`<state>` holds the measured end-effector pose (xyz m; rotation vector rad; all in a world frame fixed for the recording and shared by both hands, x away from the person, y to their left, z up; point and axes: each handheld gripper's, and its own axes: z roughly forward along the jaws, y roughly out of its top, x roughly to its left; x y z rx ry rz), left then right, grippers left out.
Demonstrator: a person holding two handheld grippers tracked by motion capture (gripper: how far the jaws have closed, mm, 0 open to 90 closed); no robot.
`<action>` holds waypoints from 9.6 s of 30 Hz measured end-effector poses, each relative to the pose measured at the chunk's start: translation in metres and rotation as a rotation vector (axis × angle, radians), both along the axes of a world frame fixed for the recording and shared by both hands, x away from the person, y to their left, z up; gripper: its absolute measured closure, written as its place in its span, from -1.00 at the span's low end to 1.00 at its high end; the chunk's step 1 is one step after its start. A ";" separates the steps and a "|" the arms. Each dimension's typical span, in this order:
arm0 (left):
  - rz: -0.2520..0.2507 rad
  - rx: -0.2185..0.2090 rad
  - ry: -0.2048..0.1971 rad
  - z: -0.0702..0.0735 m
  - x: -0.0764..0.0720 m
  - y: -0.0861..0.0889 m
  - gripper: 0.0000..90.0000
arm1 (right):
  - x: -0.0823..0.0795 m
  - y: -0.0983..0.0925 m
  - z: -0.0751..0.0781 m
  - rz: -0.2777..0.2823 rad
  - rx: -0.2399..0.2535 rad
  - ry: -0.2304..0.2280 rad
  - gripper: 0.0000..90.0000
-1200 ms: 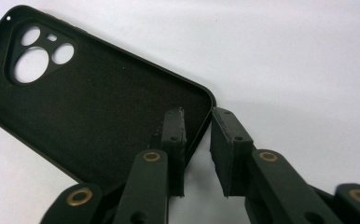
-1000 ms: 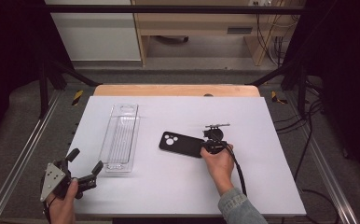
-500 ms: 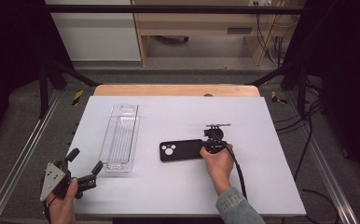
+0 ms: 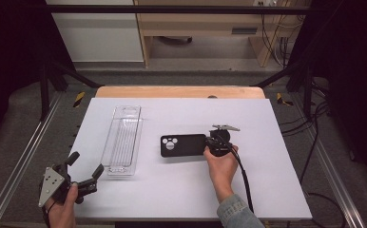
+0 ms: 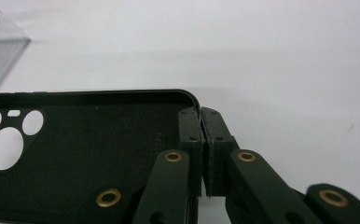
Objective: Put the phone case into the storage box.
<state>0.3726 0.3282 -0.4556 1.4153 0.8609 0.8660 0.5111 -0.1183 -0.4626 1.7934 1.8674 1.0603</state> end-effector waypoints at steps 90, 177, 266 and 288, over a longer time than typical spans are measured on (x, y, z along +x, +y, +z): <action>-0.171 0.144 0.178 0.054 0.042 -0.168 -0.65 | -0.053 -0.009 0.051 -0.055 0.038 -0.335 0.96; -0.066 0.037 0.271 0.057 0.056 -0.156 0.90 | -0.069 -0.005 0.045 0.169 0.036 -0.476 -0.29; 0.111 0.519 0.146 0.176 0.108 -0.069 0.90 | -0.113 -0.113 -0.006 0.248 -0.145 -0.601 -0.94; 0.117 0.742 0.167 0.180 0.116 -0.056 0.90 | -0.113 -0.109 -0.011 0.289 -0.141 -0.593 -0.94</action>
